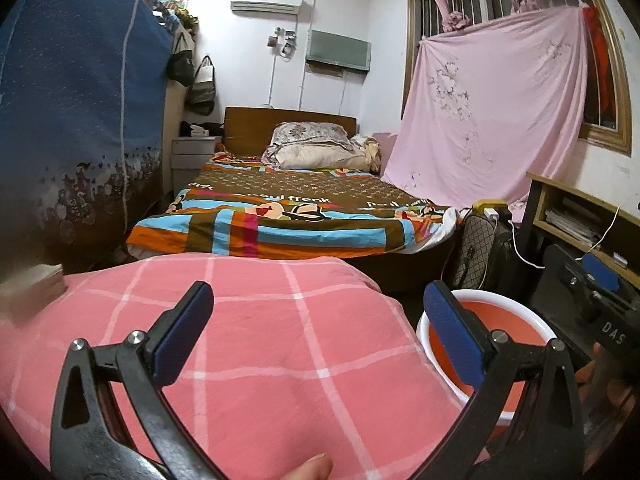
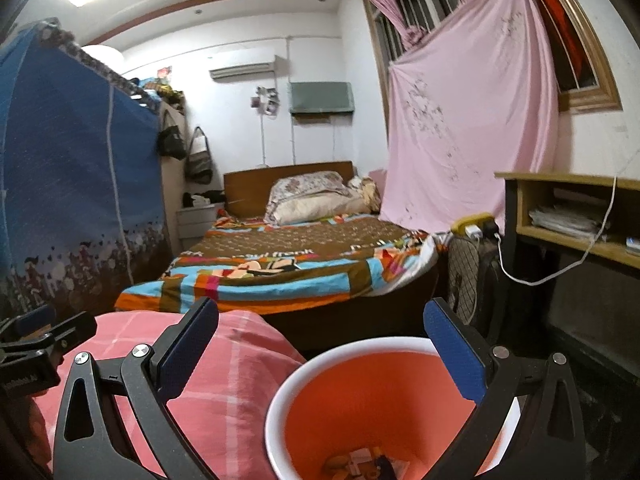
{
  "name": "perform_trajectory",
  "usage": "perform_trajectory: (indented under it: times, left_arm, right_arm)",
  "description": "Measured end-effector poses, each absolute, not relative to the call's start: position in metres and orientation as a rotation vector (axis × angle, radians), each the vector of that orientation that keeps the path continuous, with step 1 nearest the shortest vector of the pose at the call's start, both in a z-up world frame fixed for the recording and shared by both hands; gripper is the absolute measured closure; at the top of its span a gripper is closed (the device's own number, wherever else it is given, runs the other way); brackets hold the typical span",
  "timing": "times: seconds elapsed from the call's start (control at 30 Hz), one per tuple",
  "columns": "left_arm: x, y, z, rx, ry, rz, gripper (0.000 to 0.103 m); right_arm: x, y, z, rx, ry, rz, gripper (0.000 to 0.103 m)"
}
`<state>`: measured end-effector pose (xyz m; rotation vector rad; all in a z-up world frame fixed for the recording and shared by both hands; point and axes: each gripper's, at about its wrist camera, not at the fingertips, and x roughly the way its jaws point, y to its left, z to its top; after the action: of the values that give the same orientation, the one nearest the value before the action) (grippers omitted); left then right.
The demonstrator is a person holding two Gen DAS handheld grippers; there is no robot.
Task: Collect trash
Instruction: 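Withdraw both tools from the bucket back over the bedspread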
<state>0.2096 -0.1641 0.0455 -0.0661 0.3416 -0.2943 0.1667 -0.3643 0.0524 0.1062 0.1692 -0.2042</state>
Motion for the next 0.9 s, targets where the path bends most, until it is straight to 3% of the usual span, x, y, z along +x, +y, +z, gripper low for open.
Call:
perform_trajectory:
  times: [0.9]
  left_arm:
    - [0.125, -0.089, 0.041, -0.025, 0.271, -0.181, 0.012]
  right_arm:
    - [0.088, -0.293, 0.056, 0.034, 0.041, -0.123, 0.000]
